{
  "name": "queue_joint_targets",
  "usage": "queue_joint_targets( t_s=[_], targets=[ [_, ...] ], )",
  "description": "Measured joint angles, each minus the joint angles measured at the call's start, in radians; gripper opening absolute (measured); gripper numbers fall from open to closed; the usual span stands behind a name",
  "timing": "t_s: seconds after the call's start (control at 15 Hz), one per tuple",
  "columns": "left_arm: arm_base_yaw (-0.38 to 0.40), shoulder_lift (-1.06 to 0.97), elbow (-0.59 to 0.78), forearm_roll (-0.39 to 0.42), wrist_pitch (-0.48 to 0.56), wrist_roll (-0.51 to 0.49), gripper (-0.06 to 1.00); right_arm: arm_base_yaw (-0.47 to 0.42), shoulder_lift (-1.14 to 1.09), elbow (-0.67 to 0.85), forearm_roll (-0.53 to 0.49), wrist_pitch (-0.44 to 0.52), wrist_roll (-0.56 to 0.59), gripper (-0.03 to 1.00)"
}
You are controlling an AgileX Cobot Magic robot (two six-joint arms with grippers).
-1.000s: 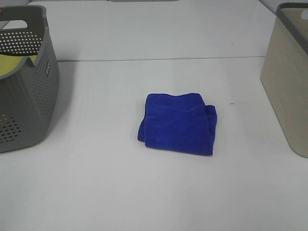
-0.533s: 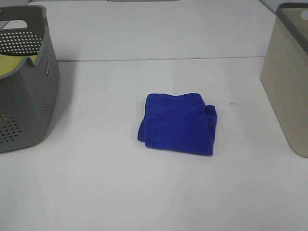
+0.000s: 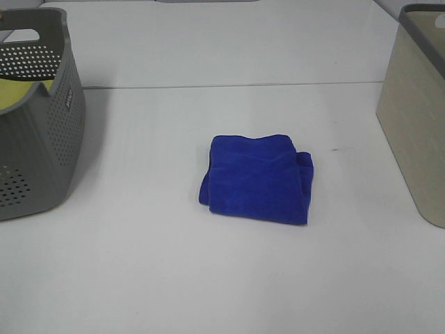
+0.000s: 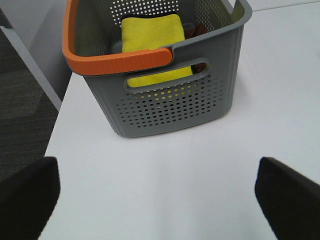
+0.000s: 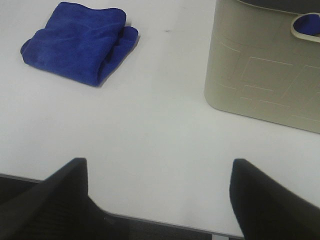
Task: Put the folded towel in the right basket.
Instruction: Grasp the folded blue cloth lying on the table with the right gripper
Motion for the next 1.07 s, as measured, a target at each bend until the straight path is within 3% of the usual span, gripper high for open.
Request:
queue_joint_targets(
  t_s=[1.07],
  targets=[
    [0.000, 0.000, 0.000, 0.000, 0.000, 0.000, 0.99, 0.000, 0.000, 0.000, -0.030, 0.000, 0.000, 0.76]
  ],
)
